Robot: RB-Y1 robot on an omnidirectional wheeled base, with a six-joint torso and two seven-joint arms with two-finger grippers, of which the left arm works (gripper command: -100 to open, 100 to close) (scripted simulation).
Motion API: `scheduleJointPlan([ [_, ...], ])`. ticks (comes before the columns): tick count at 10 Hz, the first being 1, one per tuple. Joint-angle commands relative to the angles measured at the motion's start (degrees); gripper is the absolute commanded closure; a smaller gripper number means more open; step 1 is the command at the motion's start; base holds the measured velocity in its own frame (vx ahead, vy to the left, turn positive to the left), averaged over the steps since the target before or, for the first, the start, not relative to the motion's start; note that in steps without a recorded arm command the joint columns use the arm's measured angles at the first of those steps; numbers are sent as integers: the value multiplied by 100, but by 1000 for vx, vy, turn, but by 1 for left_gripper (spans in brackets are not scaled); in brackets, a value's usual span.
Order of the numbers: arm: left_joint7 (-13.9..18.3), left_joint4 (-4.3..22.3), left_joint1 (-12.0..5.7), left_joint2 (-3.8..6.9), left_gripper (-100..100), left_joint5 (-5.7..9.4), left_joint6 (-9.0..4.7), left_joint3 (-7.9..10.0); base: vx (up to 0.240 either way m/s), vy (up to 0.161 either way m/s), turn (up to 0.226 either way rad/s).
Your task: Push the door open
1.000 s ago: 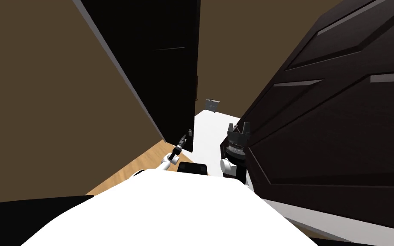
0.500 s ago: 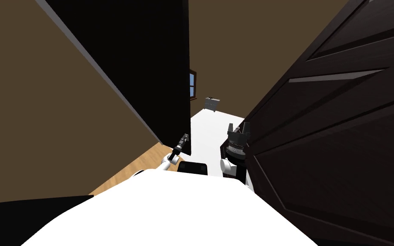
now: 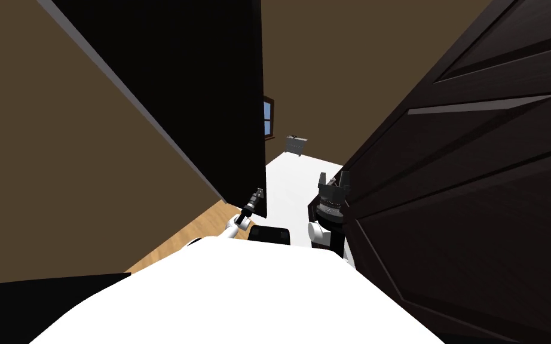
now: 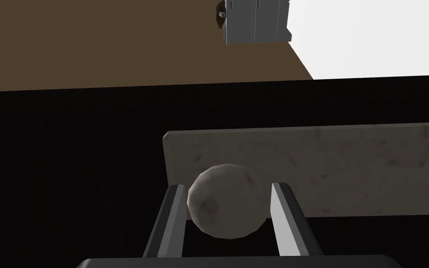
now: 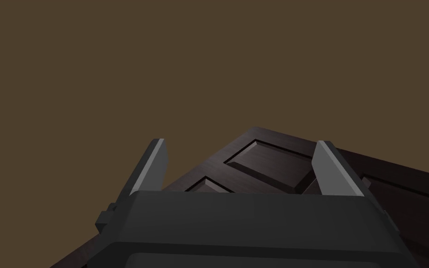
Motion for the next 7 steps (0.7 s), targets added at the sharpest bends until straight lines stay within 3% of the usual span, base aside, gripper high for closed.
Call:
scheduleJointPlan([
  [1, 3, -2, 4, 1, 100, 2, -8, 1, -9, 3, 2],
  [3, 3, -2, 4, 1, 100, 2, -8, 1, -3, 0, 2],
  [7, -88, 38, -6, 80, 100, 108, 19, 205, 141, -67, 36],
])
